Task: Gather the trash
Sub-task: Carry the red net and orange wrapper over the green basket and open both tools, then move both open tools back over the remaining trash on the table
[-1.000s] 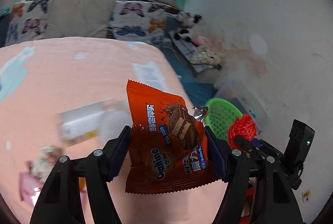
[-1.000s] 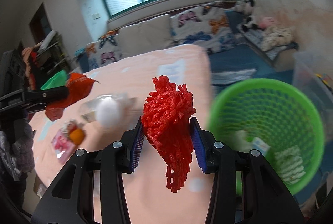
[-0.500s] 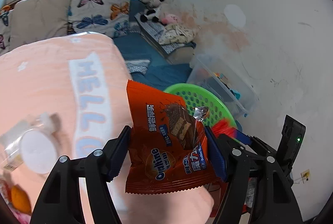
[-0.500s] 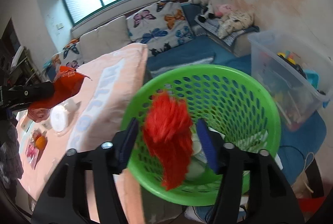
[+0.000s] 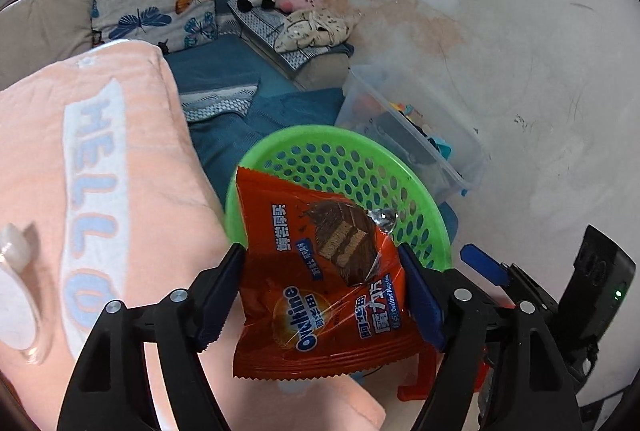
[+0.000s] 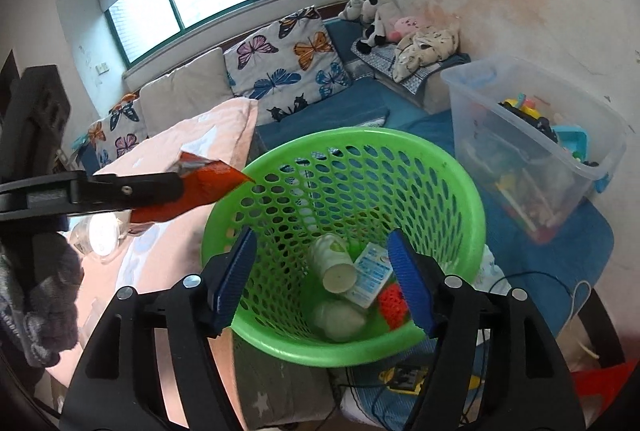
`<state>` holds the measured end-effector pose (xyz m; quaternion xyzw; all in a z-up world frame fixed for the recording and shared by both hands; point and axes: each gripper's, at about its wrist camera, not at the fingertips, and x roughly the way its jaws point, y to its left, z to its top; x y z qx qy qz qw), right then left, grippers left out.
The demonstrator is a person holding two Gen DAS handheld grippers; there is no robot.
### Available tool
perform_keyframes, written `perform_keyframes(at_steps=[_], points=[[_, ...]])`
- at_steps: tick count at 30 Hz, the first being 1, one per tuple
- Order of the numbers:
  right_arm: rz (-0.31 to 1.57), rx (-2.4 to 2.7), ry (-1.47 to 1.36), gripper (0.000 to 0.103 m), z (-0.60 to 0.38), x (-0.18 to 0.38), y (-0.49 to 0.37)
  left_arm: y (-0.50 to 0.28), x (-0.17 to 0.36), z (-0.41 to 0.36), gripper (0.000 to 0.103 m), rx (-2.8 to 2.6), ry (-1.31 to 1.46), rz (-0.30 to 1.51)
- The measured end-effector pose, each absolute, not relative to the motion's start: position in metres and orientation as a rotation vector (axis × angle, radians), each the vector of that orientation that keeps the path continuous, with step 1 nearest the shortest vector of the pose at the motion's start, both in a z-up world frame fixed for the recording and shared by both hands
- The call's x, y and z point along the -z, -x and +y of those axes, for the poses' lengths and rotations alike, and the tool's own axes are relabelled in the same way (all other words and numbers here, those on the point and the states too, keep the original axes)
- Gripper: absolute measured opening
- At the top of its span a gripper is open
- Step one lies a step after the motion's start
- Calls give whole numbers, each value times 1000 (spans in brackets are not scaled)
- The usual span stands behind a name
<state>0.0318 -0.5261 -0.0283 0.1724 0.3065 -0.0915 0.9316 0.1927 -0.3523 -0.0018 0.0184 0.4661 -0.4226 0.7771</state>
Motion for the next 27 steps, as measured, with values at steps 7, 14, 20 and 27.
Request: perform_keyframes(at_steps=[7,14,20,27], points=[[618,193,-365,69,-527,27,-19,-185,8,-361,85,956,-29,1020],[615,185,-370,69,-521,25,-14,-179,4,-347,88,959,-12,1007],[611,158,-362,71,-506,20,-13,-172,-5,-317,88,912,11,962],[615,91,-347,76,-475,16,-20,-160,-8,-261,88,778,-7,911]])
